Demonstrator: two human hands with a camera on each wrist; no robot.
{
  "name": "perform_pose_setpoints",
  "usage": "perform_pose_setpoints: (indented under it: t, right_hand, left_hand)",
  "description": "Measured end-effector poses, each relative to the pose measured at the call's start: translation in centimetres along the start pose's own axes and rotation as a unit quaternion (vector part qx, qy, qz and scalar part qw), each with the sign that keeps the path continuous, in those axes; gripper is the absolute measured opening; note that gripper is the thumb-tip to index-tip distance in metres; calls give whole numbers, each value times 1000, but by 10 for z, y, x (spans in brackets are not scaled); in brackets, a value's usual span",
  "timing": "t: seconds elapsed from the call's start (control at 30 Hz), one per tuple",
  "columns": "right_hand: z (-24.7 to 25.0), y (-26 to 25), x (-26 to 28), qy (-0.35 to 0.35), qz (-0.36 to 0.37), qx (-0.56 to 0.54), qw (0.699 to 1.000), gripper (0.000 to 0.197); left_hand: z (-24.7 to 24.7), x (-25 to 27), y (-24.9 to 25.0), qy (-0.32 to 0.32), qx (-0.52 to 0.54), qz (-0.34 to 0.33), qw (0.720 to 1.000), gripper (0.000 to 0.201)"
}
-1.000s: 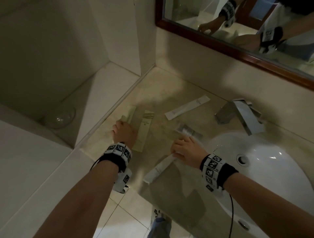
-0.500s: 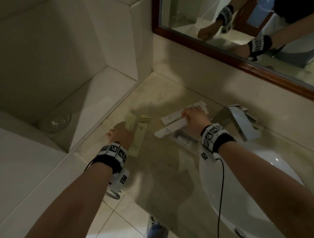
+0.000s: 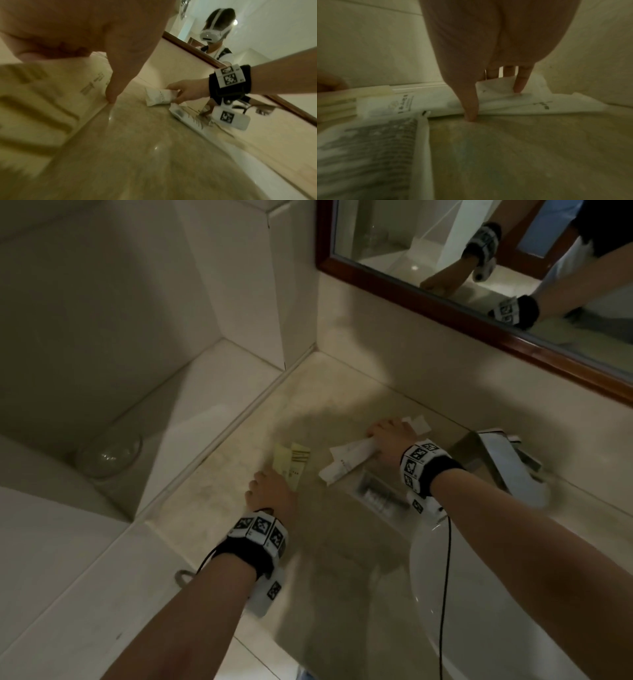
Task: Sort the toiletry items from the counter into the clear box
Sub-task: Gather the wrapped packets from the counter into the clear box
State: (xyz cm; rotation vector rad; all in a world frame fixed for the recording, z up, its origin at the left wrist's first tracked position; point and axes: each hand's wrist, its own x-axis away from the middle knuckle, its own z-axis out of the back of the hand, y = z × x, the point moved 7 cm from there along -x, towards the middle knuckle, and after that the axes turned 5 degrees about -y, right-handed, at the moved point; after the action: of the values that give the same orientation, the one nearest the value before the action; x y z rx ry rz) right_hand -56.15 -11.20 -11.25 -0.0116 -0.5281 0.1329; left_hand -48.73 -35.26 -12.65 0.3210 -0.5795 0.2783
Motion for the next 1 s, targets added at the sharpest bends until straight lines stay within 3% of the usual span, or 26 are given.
perform_pose_setpoints:
  t: [0.1, 0.23, 0.4, 0.47, 0.5, 0.57, 0.63, 0.73, 0.83, 0.9, 1.0]
  right_hand:
    - [2, -4, 1, -7, -12, 62, 998, 37]
    - [10, -8, 18, 42, -18, 56, 997, 35]
    - [23, -6, 67, 93, -36, -96, 990, 29]
    - [20, -3, 91, 99, -47, -177, 978, 35]
    - [16, -1, 104, 91, -49, -237, 966, 40]
    - [6, 2, 133, 86, -45, -372, 923, 51]
    - [-10, 4, 161, 85, -47, -473, 876, 55]
    - [-45, 11, 207, 85, -62, -541, 835, 45]
    - [-82, 28, 266, 92, -78, -556, 822, 38]
    - [-107, 50, 310, 92, -90, -537, 834, 37]
    - [-143, 105, 377, 90, -124, -529, 835, 49]
  left_hand:
    - [-2, -2, 5, -27, -11, 8, 1000, 59]
    - [-1, 8, 20, -22, -28, -49, 998, 44]
    - [15, 38, 57, -14, 141, -181, 973, 34]
    - [21, 52, 67, -16, 166, -178, 970, 32]
    - [21, 57, 68, -22, 186, -159, 969, 41]
    - [14, 72, 73, -49, 236, -146, 959, 43]
    - [-1, 97, 84, -88, 317, -171, 928, 10]
    - [-31, 152, 112, -107, 355, -212, 904, 25]
    - [-89, 208, 143, -150, 306, -215, 915, 19]
    - [-134, 241, 160, -178, 288, -194, 921, 16]
    - [-195, 306, 195, -267, 338, -147, 890, 27]
